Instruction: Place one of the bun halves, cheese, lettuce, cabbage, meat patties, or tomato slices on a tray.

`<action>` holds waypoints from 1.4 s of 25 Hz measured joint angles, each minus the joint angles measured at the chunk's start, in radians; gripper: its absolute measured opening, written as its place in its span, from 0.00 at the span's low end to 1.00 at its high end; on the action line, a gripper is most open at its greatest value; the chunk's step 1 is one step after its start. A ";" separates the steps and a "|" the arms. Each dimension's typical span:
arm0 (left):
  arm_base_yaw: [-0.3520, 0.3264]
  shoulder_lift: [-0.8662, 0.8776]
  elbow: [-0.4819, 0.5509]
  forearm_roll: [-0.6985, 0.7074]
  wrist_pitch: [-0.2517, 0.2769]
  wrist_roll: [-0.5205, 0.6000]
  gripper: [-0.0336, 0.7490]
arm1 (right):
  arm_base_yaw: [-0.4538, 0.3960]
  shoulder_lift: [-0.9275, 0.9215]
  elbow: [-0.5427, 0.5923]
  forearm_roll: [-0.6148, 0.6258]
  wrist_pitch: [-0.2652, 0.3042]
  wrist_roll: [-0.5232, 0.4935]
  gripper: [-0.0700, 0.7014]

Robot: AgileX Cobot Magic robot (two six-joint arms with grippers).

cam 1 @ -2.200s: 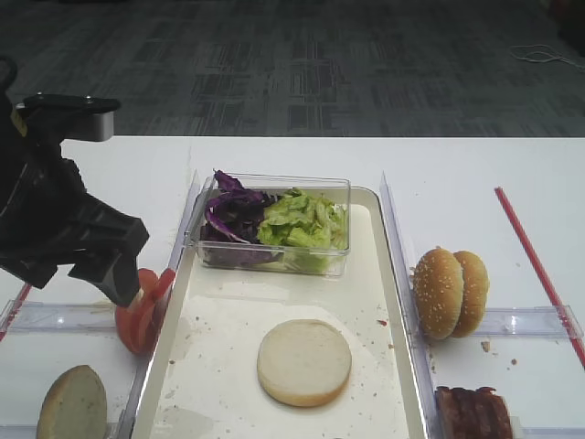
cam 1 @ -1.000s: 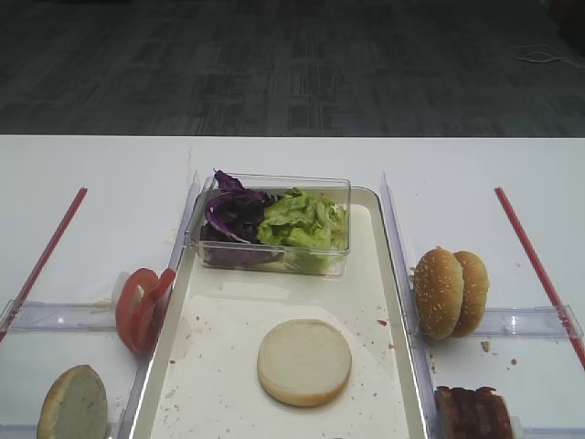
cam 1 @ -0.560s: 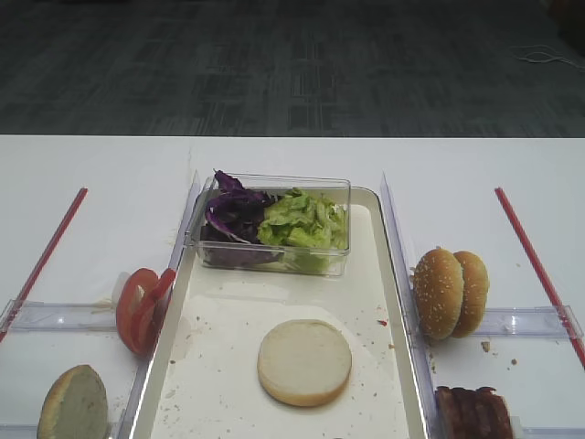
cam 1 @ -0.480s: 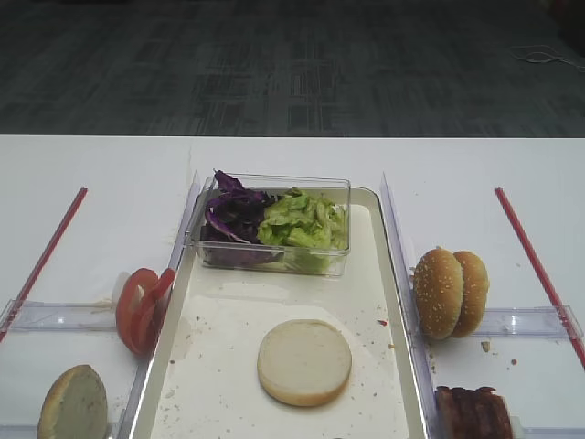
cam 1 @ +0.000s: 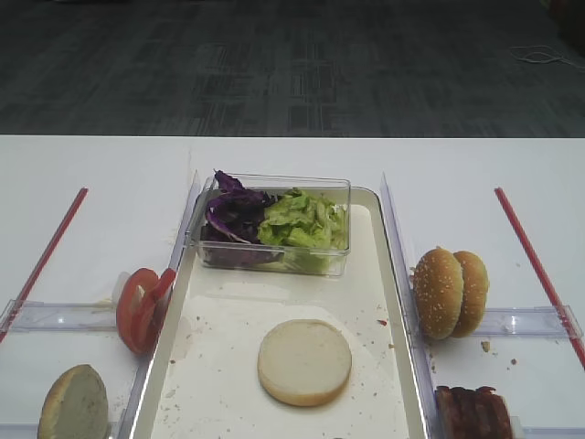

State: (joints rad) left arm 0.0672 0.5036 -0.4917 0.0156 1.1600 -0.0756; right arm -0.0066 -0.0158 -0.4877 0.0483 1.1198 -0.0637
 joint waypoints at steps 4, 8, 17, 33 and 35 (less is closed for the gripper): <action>0.000 -0.078 0.000 0.000 0.000 0.002 0.80 | 0.000 0.000 0.000 0.000 0.000 0.000 0.50; 0.000 -0.180 0.000 0.000 0.000 0.002 0.80 | 0.000 0.000 0.000 0.000 0.000 0.000 0.50; 0.000 -0.460 0.000 0.000 0.008 0.002 0.80 | 0.000 0.000 0.000 0.000 0.000 0.000 0.50; 0.001 -0.521 0.000 0.000 0.018 0.002 0.80 | 0.000 0.000 0.000 0.000 0.000 0.004 0.50; 0.001 -0.521 0.000 0.000 0.018 0.002 0.80 | 0.000 0.000 0.000 0.000 0.000 0.004 0.50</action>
State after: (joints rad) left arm 0.0679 -0.0176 -0.4917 0.0156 1.1781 -0.0732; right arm -0.0066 -0.0158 -0.4877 0.0483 1.1198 -0.0600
